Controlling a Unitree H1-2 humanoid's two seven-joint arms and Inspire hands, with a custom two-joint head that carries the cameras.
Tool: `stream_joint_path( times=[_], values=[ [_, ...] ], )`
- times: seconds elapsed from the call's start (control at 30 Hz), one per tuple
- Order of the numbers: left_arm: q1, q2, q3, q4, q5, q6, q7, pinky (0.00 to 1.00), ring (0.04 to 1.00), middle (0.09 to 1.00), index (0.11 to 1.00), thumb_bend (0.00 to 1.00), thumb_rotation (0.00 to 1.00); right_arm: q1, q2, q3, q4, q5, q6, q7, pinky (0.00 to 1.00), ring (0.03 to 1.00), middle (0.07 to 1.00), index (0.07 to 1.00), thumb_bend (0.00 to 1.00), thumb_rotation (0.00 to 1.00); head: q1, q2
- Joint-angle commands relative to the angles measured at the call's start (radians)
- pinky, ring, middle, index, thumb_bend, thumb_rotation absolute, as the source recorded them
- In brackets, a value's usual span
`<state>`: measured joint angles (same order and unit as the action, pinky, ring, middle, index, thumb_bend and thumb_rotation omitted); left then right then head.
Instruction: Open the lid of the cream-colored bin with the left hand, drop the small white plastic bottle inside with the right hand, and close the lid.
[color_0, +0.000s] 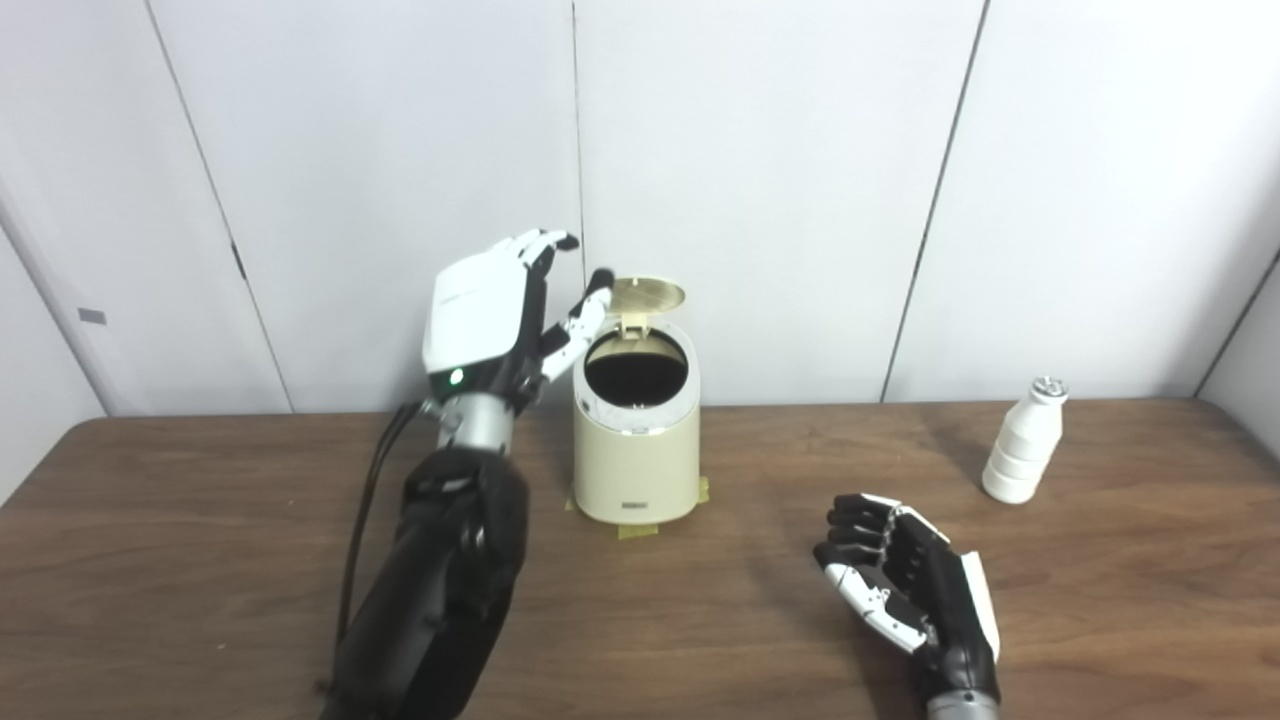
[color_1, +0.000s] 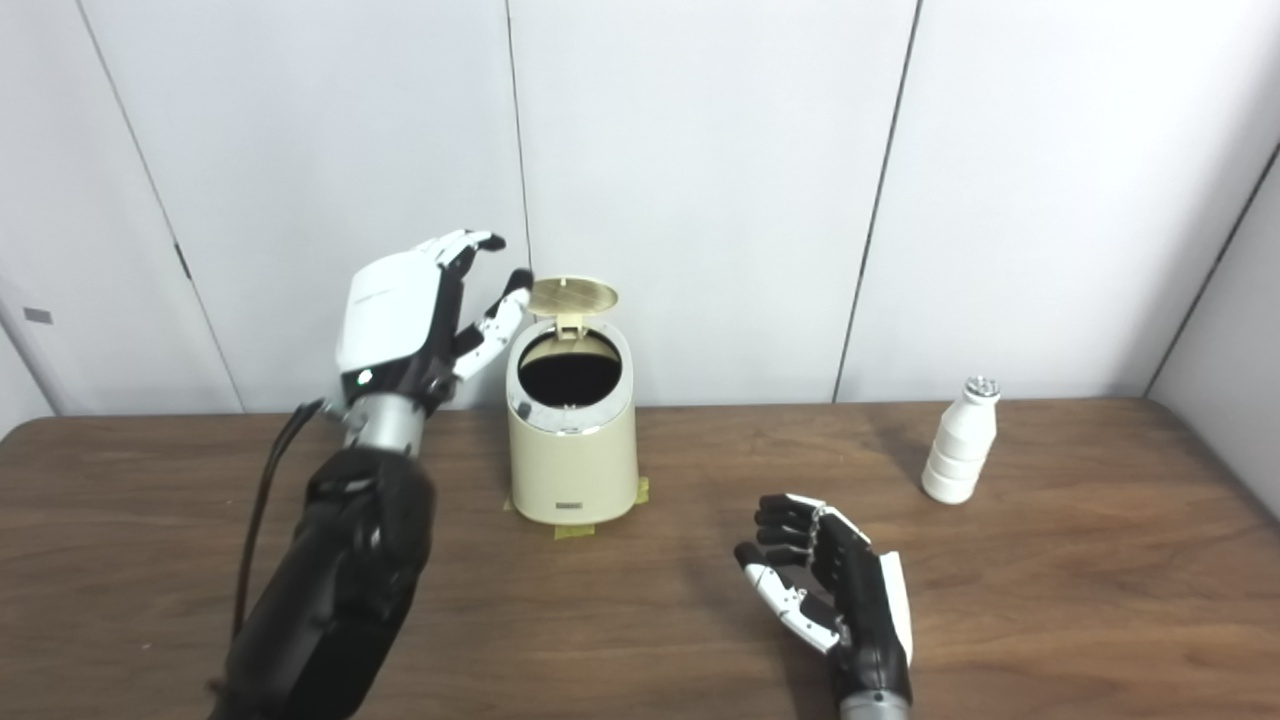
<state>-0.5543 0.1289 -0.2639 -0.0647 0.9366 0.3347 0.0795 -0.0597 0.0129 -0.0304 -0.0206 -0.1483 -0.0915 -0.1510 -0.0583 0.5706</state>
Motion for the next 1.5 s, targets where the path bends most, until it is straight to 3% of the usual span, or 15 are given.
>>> stream_joint_path(
  times=[0.0,0.2,0.4,0.5,0.6,0.7,0.83,0.97,1.17,1.27,1.37,1.47],
  values=[
    [0.017,0.019,0.021,-0.06,-0.025,-0.047,0.036,0.8,0.85,0.83,0.805,0.23,0.73,-0.033,-0.009,0.0,-0.018,-0.009,-0.025,-0.001,0.55,0.624,0.637,0.622,0.27,0.17,-0.001,-0.002],
    [0.182,0.04,0.067,-0.189,-0.085,-0.101,0.032,0.77,0.829,0.821,0.794,0.24,0.66,-0.036,-0.016,-0.005,-0.005,0.011,-0.05,0.004,0.54,0.615,0.631,0.617,0.28,0.19,0.003,-0.002],
    [0.3,0.052,0.115,-0.228,-0.137,-0.164,0.052,0.6,0.767,0.762,0.746,0.22,0.59,-0.052,-0.021,-0.033,-0.005,0.064,-0.054,0.007,0.55,0.626,0.642,0.622,0.28,0.15,0.014,-0.002],
    [0.367,0.057,0.137,-0.236,-0.157,-0.183,0.06,0.66,0.766,0.762,0.75,0.22,0.56,-0.072,-0.019,-0.067,-0.016,0.099,-0.047,-0.004,0.56,0.627,0.644,0.623,0.28,0.16,0.018,-0.001],
    [0.44,0.062,0.154,-0.235,-0.155,-0.201,0.073,0.69,0.769,0.768,0.754,0.23,0.57,-0.087,-0.037,-0.095,-0.032,0.054,-0.064,-0.038,0.55,0.622,0.637,0.619,0.29,0.09,0.012,-0.001],
    [0.489,0.067,0.166,-0.234,-0.146,-0.211,0.08,0.7,0.77,0.775,0.755,0.23,0.57,-0.095,-0.046,-0.121,-0.04,0.018,-0.08,-0.083,0.53,0.596,0.613,0.604,0.31,0.13,-0.001,-0.001],
    [0.528,0.073,0.18,-0.214,-0.134,-0.219,0.104,0.71,0.768,0.768,0.75,0.23,0.54,-0.109,-0.071,-0.159,0.013,-0.016,-0.179,-0.145,0.49,0.533,0.552,0.528,0.46,0.16,-0.013,-0.003],
    [0.542,0.071,0.193,-0.188,-0.125,-0.217,0.126,0.72,0.765,0.761,0.747,0.24,0.52,-0.133,-0.083,-0.211,0.121,-0.033,-0.274,-0.223,0.41,0.447,0.479,0.485,0.51,0.15,-0.019,-0.006],
    [0.557,0.07,0.201,-0.168,-0.133,-0.218,0.13,0.73,0.774,0.77,0.759,0.25,0.55,-0.142,-0.059,-0.27,0.011,-0.136,-0.136,-0.337,0.22,0.292,0.38,0.478,0.51,0.13,-0.03,-0.007],
    [0.565,0.069,0.2,-0.158,-0.132,-0.222,0.136,0.72,0.771,0.768,0.756,0.25,0.53,-0.148,-0.07,-0.292,-0.009,-0.154,-0.098,-0.365,0.21,0.286,0.378,0.478,0.51,0.13,-0.036,-0.008],
    [0.567,0.063,0.199,-0.15,-0.137,-0.225,0.143,0.73,0.769,0.766,0.752,0.25,0.52,-0.155,-0.078,-0.306,-0.018,-0.137,-0.106,-0.377,0.22,0.298,0.388,0.479,0.51,0.13,-0.037,-0.009],
    [0.563,0.061,0.198,-0.151,-0.135,-0.22,0.139,0.72,0.769,0.767,0.753,0.25,0.53,-0.167,-0.085,-0.318,-0.009,-0.126,-0.114,-0.39,0.28,0.384,0.459,0.481,0.51,0.13,-0.042,-0.009]
  ],
)
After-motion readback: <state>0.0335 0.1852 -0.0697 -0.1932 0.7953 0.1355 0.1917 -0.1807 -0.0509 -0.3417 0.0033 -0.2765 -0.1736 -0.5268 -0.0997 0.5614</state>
